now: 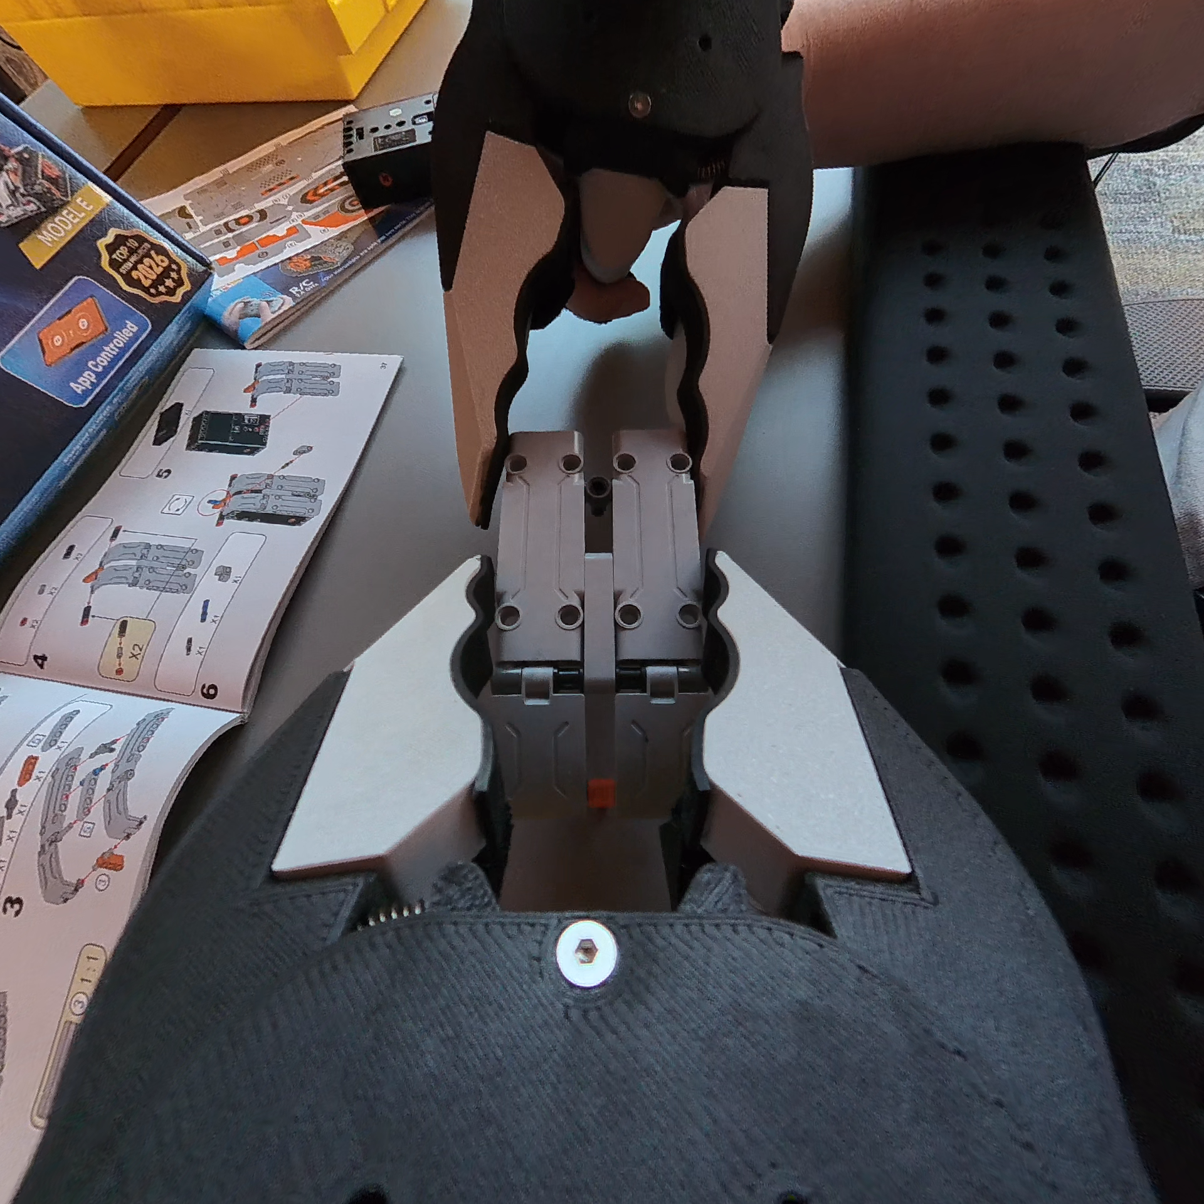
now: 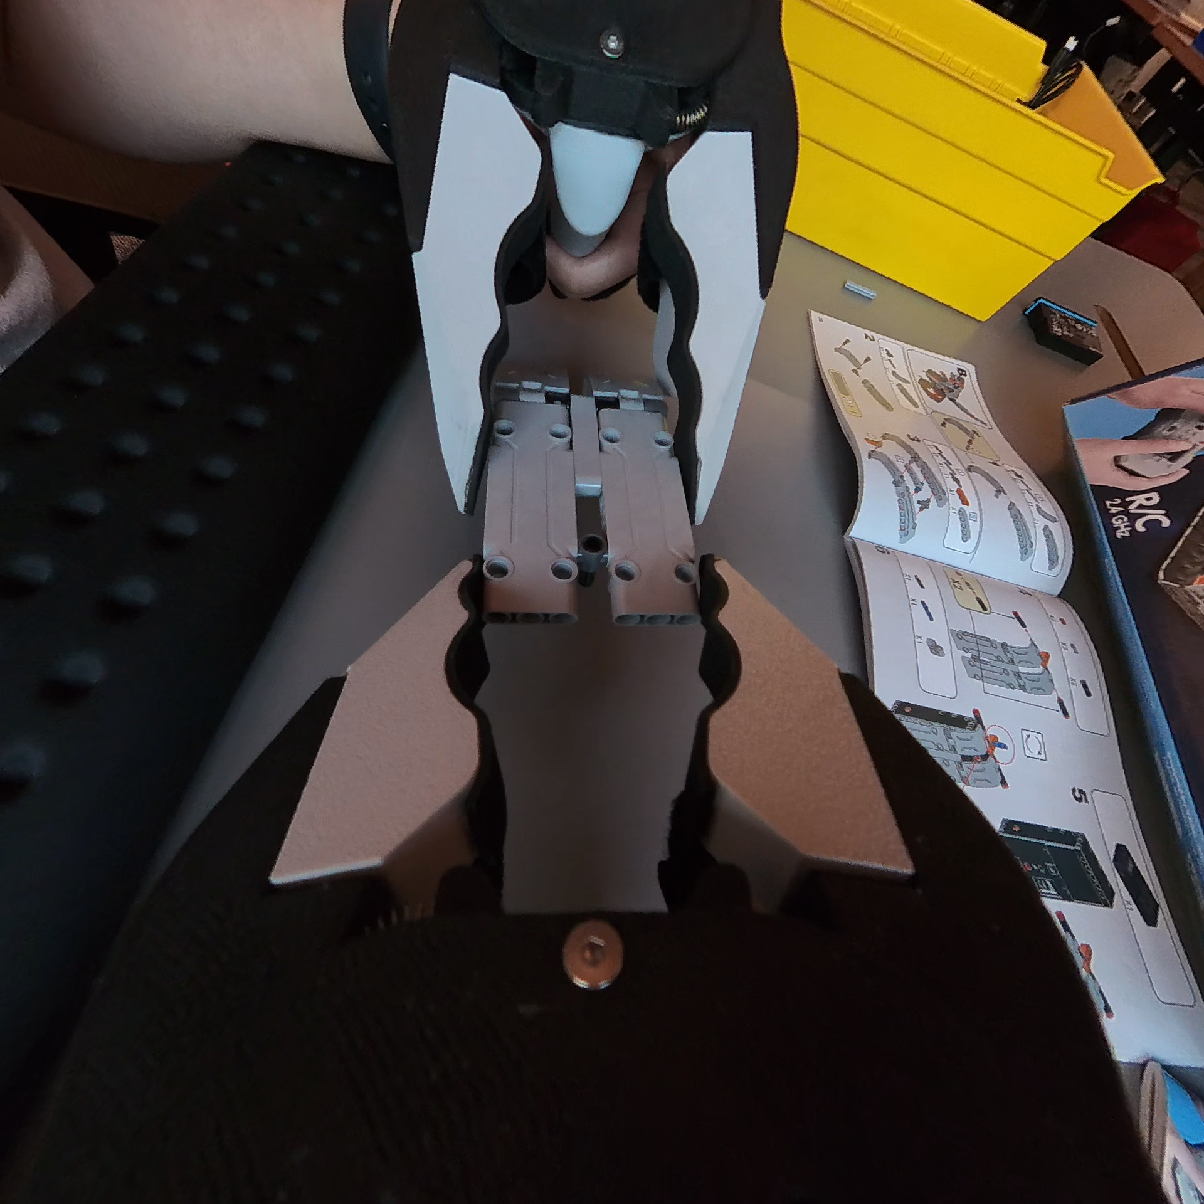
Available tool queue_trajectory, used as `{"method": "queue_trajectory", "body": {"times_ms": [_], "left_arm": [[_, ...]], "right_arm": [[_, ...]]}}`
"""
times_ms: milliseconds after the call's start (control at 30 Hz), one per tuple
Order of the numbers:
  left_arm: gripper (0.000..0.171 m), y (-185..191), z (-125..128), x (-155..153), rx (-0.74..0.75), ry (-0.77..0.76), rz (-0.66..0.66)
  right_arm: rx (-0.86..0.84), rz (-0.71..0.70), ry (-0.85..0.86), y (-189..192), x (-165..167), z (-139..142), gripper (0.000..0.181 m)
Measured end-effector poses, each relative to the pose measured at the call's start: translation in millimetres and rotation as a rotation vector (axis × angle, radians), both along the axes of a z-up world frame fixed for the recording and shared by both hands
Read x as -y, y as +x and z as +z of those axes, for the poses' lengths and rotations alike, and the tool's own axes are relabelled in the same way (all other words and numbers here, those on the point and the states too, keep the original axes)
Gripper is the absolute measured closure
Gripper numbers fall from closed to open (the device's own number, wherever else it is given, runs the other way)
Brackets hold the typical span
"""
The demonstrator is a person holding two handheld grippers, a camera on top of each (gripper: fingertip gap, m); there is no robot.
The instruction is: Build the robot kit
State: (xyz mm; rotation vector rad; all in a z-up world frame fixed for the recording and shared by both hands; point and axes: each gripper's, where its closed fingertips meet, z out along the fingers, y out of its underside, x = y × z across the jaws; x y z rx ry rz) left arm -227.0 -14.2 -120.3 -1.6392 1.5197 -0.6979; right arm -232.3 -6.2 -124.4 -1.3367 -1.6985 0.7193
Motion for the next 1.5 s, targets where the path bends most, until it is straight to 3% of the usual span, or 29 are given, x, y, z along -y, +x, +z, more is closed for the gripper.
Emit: {"method": "queue_trajectory", "body": {"times_ms": [1200,1367,1500], "left_arm": [[0.109,-2.8,-3.5,1.3,-0.039,0.009,-0.01],[0.109,-7.3,-5.3,-6.4,-0.053,0.009,0.026],[0.109,-26.4,-17.4,-26.0,-0.113,-0.029,0.137]], "right_arm": [[0.014,0.022,-0.057,1.2,1.5,-6.7,0.117],[0.0,-0.021,-0.089,-1.4,-6.3,-8.4,0.117],[-0.017,-0.066,-0.11,8.4,-19.1,-5.9,0.114]]}}
